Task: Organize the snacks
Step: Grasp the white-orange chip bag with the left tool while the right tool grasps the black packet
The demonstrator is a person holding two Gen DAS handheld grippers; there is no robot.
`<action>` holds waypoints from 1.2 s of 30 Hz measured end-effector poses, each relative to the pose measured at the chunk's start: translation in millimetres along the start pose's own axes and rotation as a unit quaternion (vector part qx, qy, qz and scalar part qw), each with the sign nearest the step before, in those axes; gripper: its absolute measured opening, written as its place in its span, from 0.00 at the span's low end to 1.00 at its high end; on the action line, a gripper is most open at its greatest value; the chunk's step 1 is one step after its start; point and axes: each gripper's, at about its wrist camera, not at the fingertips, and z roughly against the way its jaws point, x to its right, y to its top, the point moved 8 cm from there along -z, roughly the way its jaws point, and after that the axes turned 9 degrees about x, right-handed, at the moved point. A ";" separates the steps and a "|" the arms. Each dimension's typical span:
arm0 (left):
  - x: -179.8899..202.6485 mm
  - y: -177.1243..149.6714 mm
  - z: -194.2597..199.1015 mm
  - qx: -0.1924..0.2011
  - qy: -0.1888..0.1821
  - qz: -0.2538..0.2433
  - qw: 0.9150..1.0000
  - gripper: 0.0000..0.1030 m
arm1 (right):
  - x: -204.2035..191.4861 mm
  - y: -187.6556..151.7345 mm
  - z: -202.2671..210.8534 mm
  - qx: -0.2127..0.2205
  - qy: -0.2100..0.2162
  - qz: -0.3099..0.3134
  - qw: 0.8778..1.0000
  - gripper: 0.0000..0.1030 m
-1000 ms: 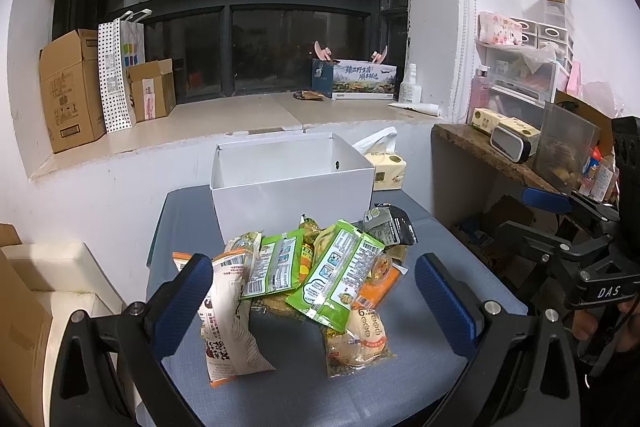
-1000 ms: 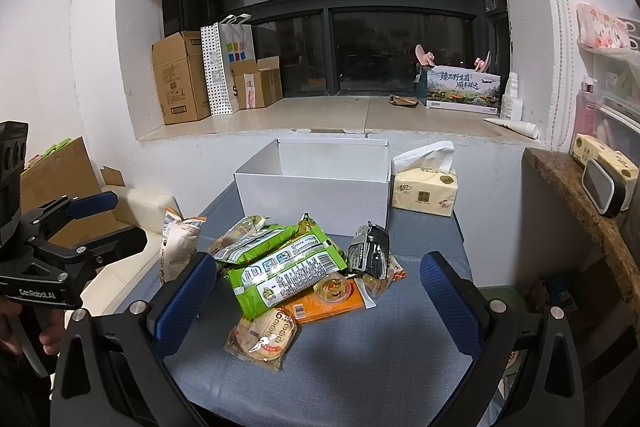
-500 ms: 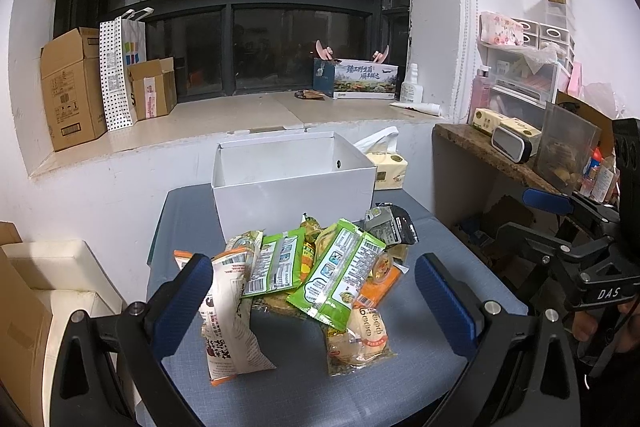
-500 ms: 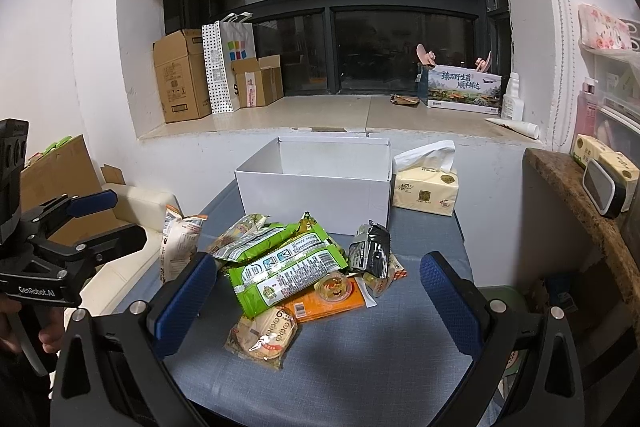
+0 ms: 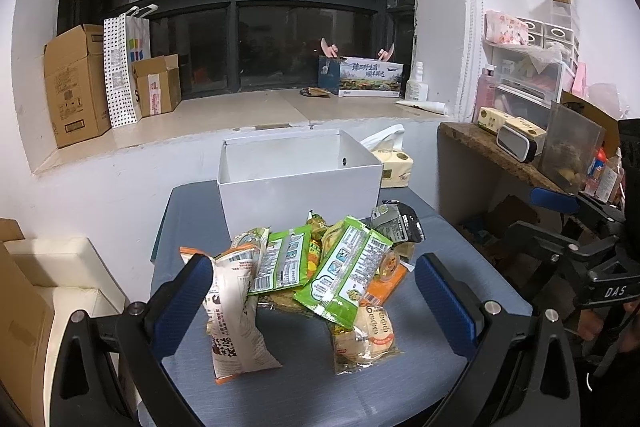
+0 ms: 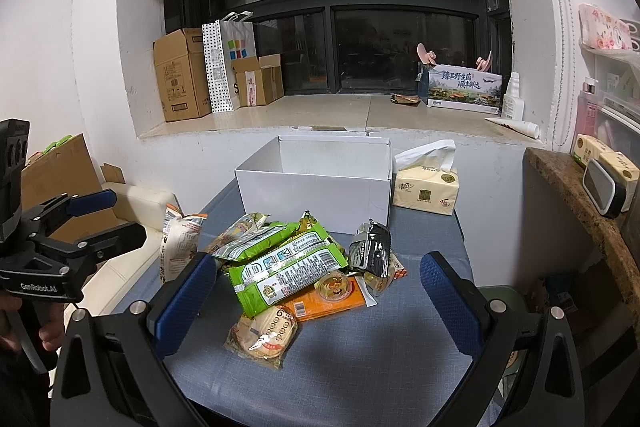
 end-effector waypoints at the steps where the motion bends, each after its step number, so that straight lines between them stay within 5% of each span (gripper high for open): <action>1: -2.1 -1.2 -1.1 -0.002 0.001 0.001 1.000 1.00 | -0.1 -0.3 -0.1 0.000 0.001 0.000 1.000 1.00; 10: -55.1 -33.8 -40.1 -0.055 0.034 0.029 0.997 1.00 | 1.1 -2.5 -1.2 -0.003 0.001 -0.002 1.000 1.00; 19: -106.3 -102.3 -101.7 -0.134 0.069 0.060 0.987 1.00 | 0.1 -7.2 -6.2 -0.013 0.001 -0.001 1.000 1.00; 20: -108.2 -108.3 -105.3 -0.142 0.069 0.066 0.985 0.98 | -0.4 -7.9 -6.9 -0.015 0.001 -0.001 1.000 1.00; 23: -106.2 -122.0 -110.0 -0.154 0.047 0.087 0.983 0.39 | -1.8 -11.0 -9.3 -0.019 0.003 0.000 1.000 1.00; 32: -97.9 -91.4 -65.0 -0.085 0.027 0.090 0.992 0.36 | 7.4 -33.8 -34.4 -0.056 0.007 -0.034 0.998 1.00; 36: -88.5 -64.3 -42.4 -0.045 0.014 0.077 0.996 0.36 | 13.0 -50.8 -62.4 -0.085 0.051 -0.099 0.990 1.00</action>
